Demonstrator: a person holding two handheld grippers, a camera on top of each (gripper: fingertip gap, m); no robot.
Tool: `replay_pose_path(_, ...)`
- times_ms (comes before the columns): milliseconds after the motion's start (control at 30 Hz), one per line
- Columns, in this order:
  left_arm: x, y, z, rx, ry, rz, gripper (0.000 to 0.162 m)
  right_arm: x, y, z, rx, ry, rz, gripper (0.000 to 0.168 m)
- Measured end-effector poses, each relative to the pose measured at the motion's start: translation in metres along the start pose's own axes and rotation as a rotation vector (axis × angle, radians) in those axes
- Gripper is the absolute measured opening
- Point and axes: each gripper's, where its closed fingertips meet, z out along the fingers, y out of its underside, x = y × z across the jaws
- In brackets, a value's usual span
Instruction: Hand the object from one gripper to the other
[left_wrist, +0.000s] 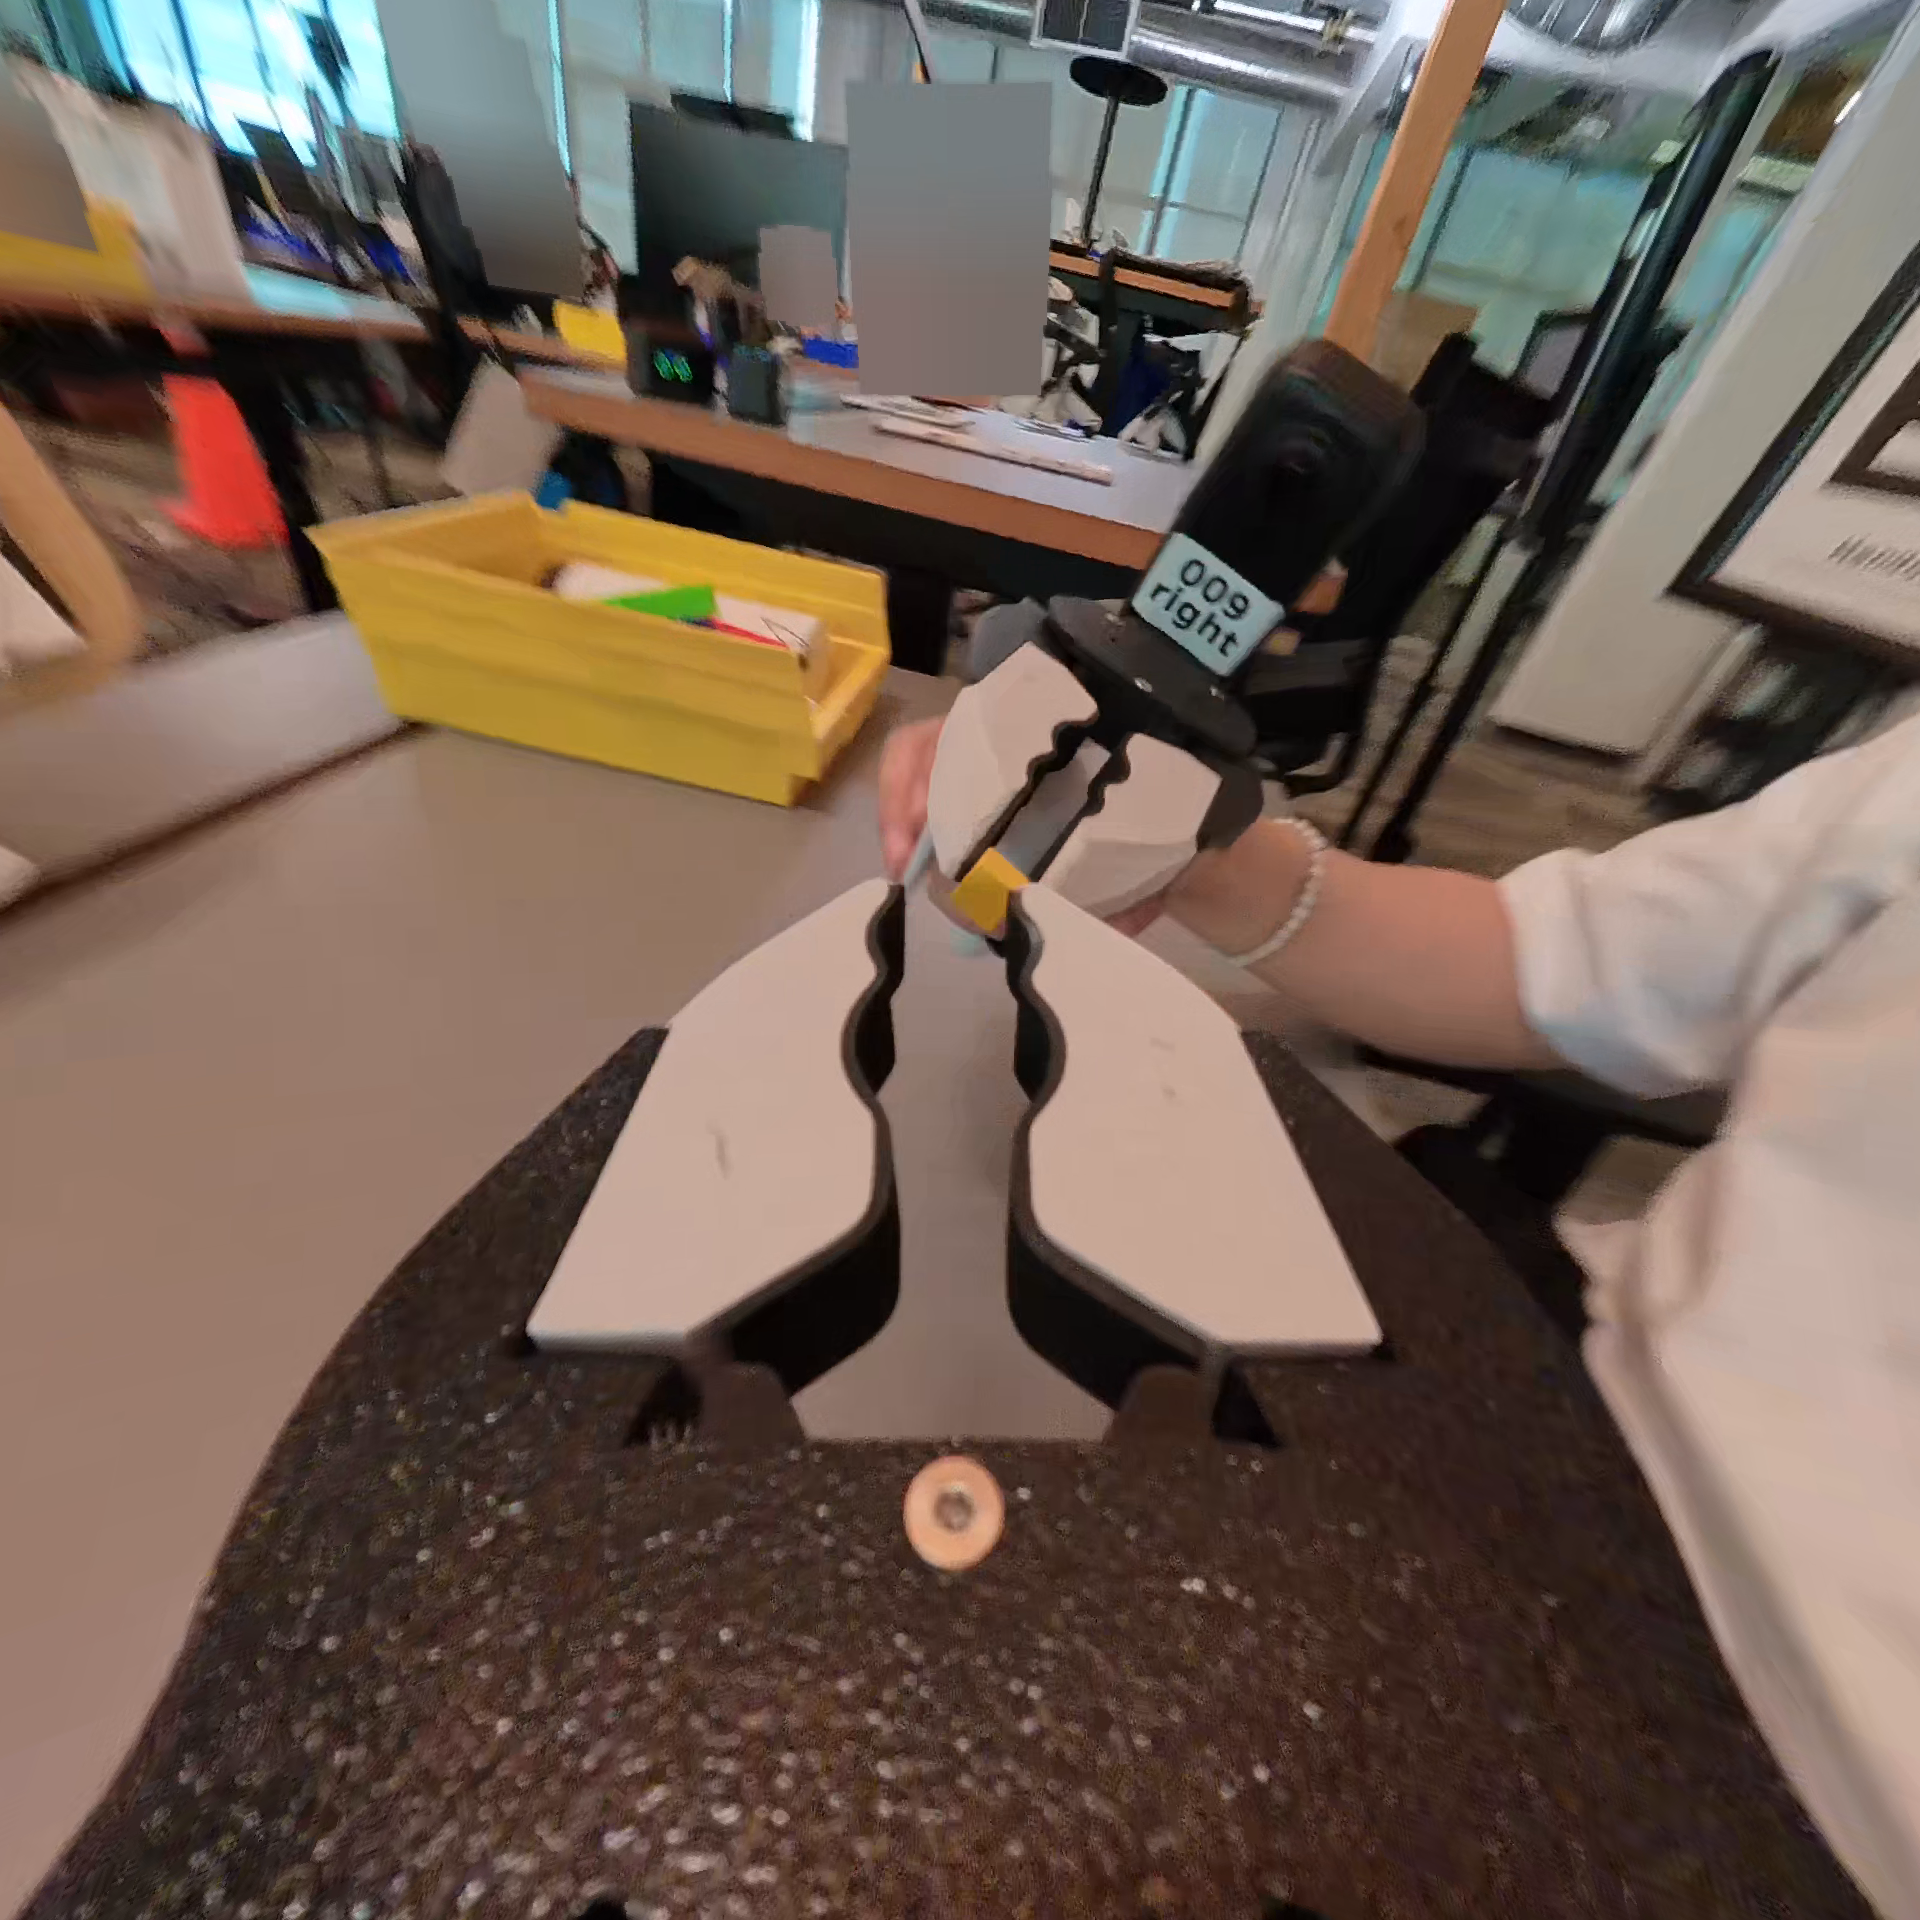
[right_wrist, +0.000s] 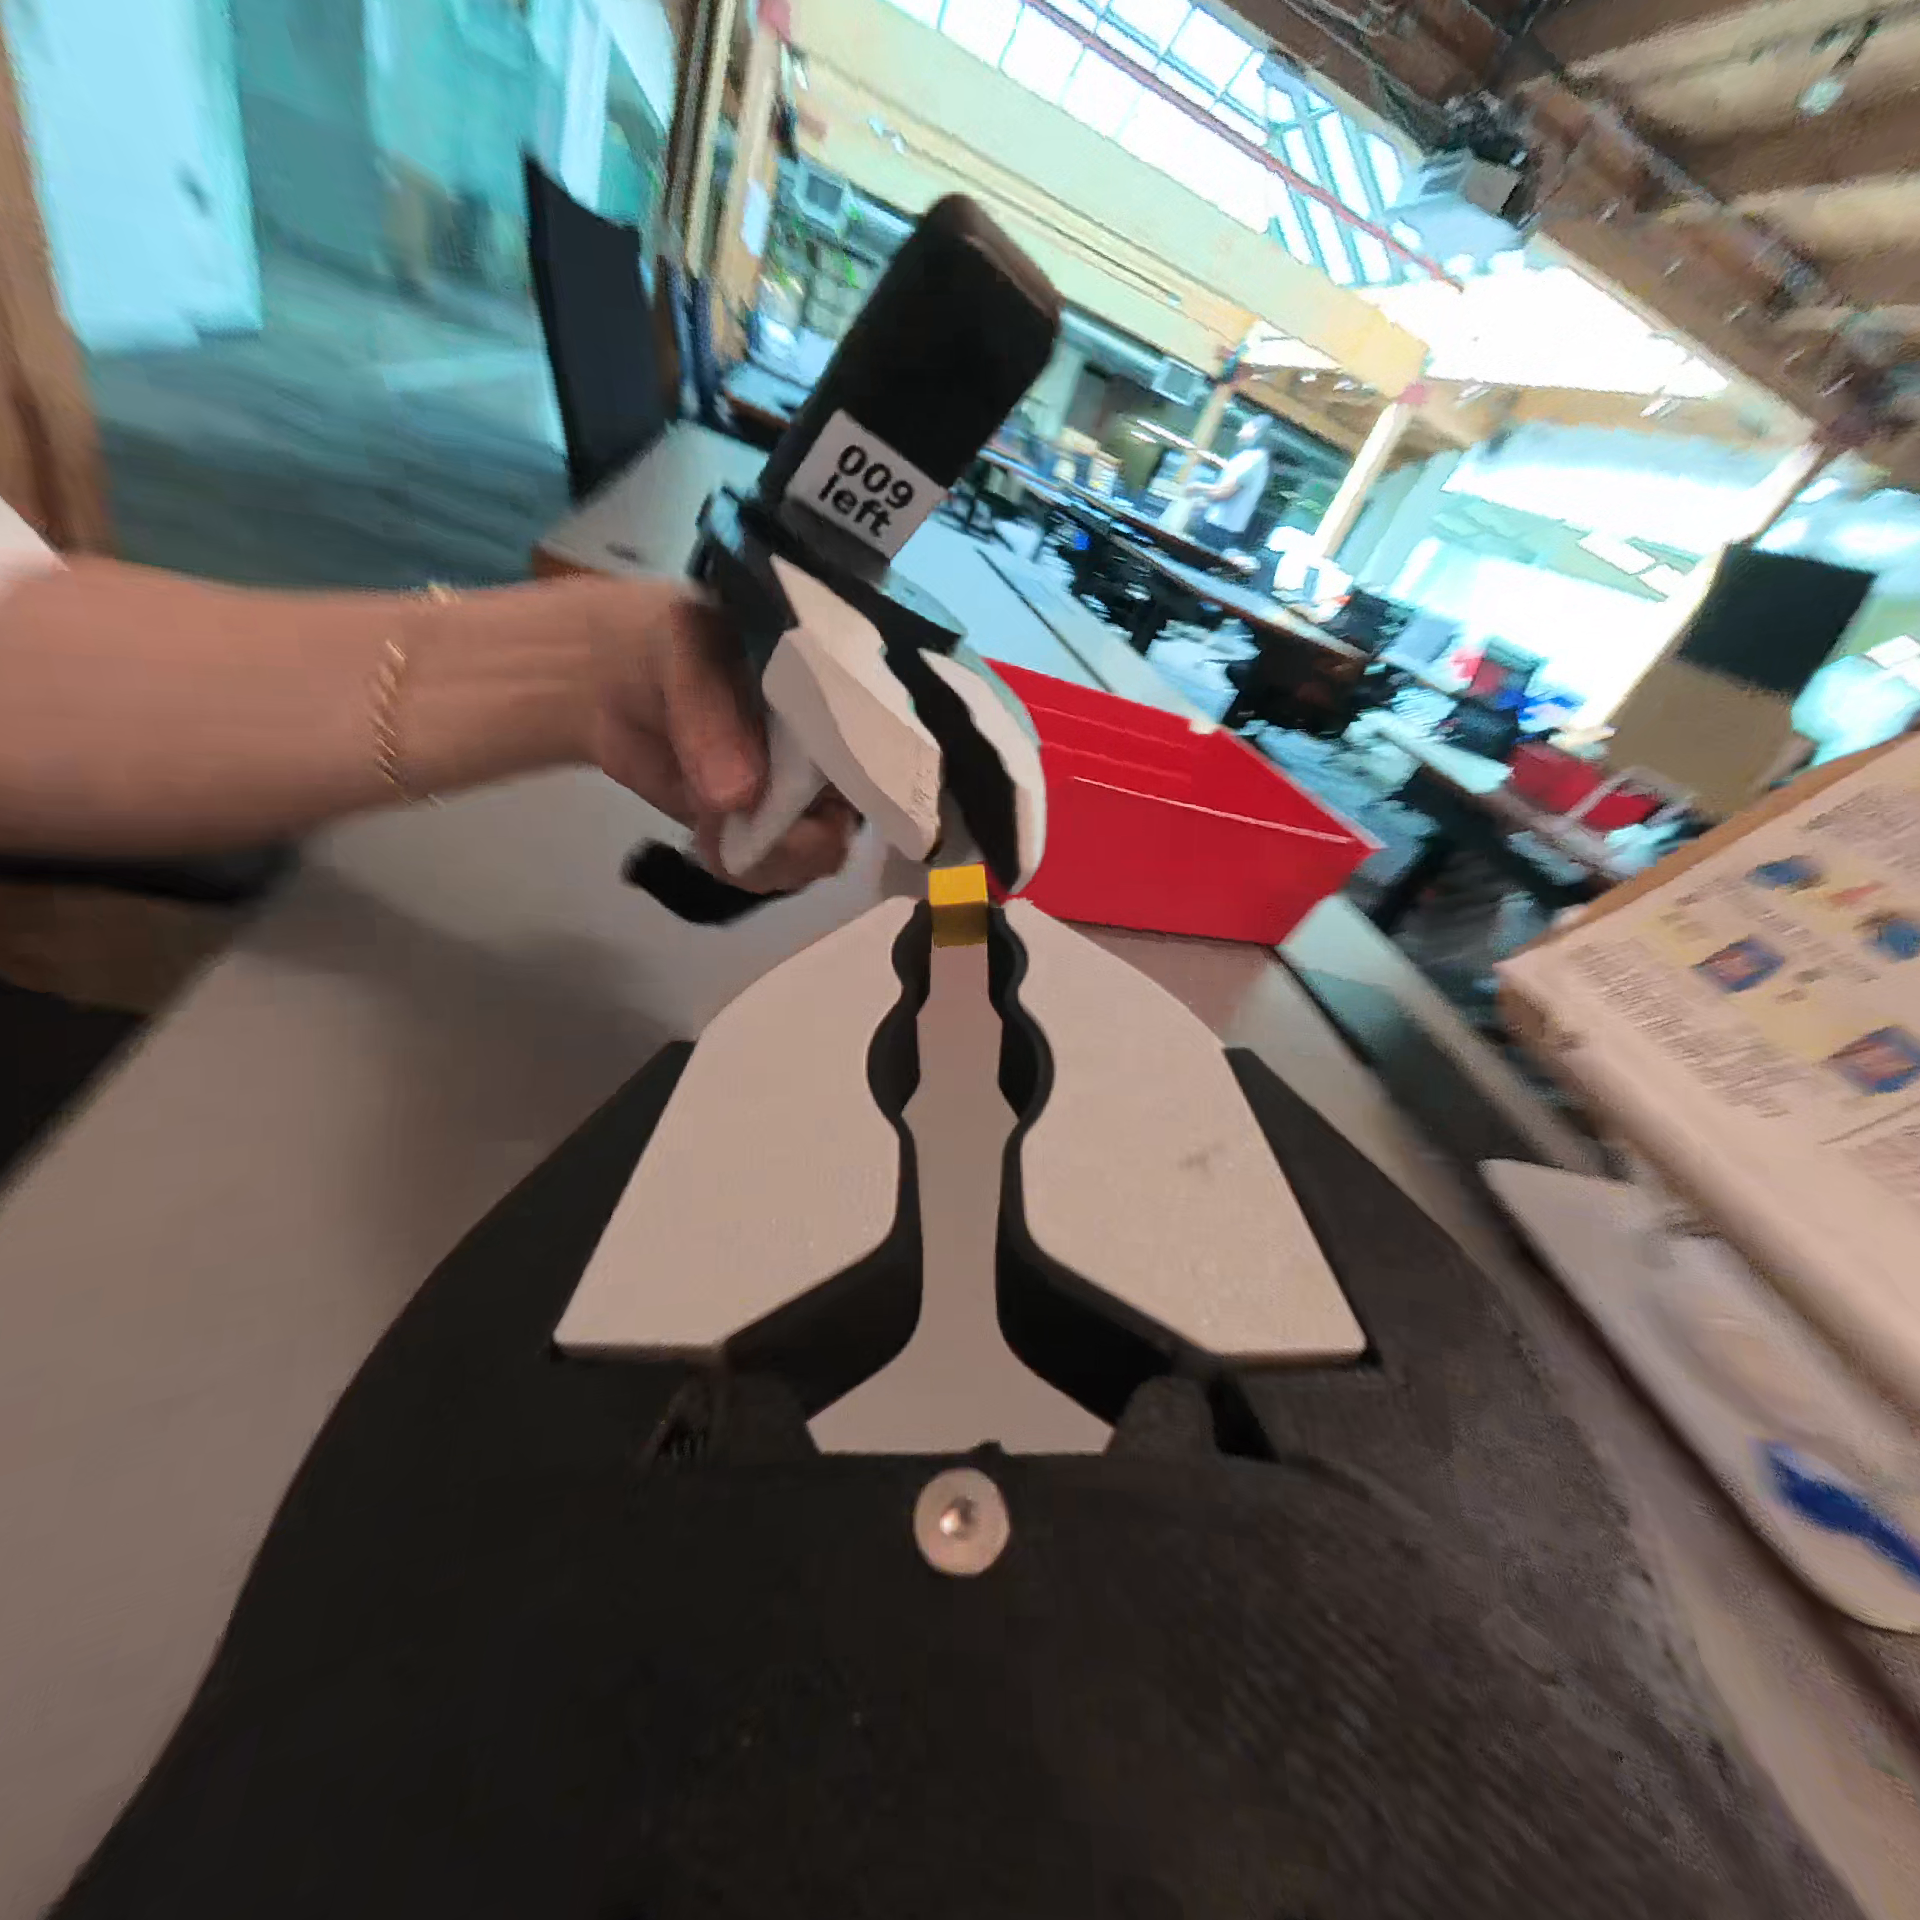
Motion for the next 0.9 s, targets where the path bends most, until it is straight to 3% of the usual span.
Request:
replay_pose_path(100,0.004,-0.003,-0.003,-0.001,-0.05,0.214,0.019,0.002,-0.009,-0.005,0.107,-0.092,0.277,0.01)
replay_pose_path(200,0.01,-0.001,0.0,-0.033,-0.061,0.344,0.021,0.003,-0.011,-0.007,0.146,-0.149,0.421,0.01)
replay_pose_path(533,0.009,-0.004,0.003,-0.01,-0.069,0.303,0.008,-0.005,-0.006,-0.002,0.108,-0.175,0.403,0.01)
replay_pose_path(900,0.015,0.001,0.004,-0.035,-0.031,0.32,0.014,-0.011,-0.008,0.001,0.107,-0.207,0.421,0.01)
